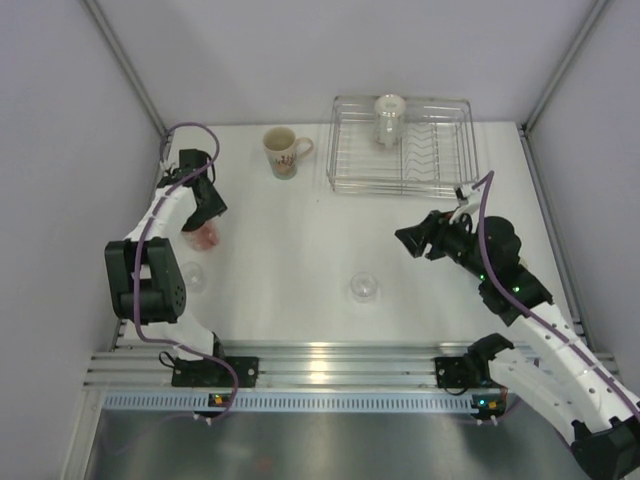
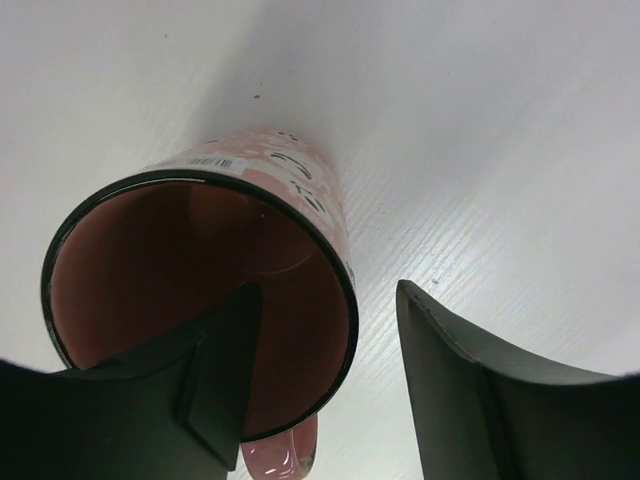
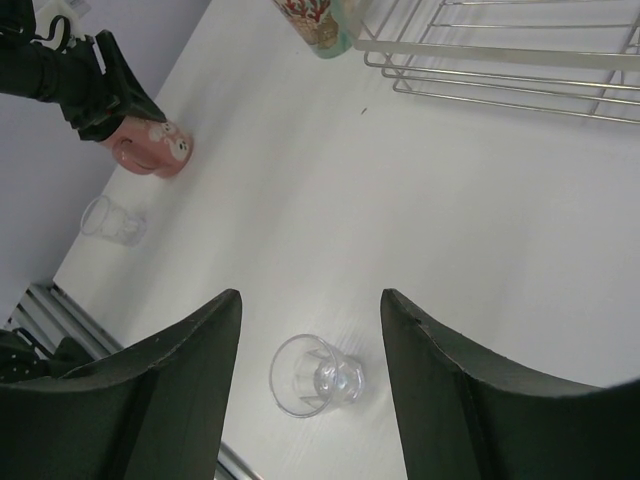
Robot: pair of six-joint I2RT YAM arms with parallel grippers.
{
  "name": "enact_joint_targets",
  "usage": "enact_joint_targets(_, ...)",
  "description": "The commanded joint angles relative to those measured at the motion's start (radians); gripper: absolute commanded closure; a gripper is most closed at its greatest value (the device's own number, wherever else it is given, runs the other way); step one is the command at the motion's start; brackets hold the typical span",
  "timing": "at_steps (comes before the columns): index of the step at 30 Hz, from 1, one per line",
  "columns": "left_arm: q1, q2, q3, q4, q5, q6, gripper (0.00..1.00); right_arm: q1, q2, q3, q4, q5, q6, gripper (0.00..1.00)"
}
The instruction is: Load the cups into the dish rack
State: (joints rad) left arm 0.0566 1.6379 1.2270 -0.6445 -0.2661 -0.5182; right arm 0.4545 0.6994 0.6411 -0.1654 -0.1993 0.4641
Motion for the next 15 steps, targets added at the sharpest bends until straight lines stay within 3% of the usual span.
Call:
enact_joint_targets(1,0.003,0.022,0.028,0.005,0.028,-0.008,0.39,0.006,0.006,0.026,0.023,0.008,-0.015,0.41)
enact_joint_targets(3,0.003,0.023,0.028,0.006,0.033,-0.006,0.45,0.007,0.018,0.037,0.026,0.003,-0.012,0.41)
enact_joint_targets(7,0.003,0.016,0.038,0.008,0.045,-0.006,0.72,0.007,0.025,0.051,0.017,-0.005,-0.005,0.41)
enact_joint_targets(8,0.003,0.007,0.040,0.008,0.054,-0.008,0.83,0.006,0.022,0.048,0.018,-0.005,0.001,0.41)
enact_joint_targets(11,0.003,-0.018,0.049,0.009,0.099,-0.009,1.00,0.006,0.022,0.043,0.017,-0.011,0.011,0.41)
enact_joint_targets(15,0.003,-0.073,0.049,0.019,0.159,-0.013,1.00,0.009,0.018,0.025,0.024,-0.058,0.047,0.41)
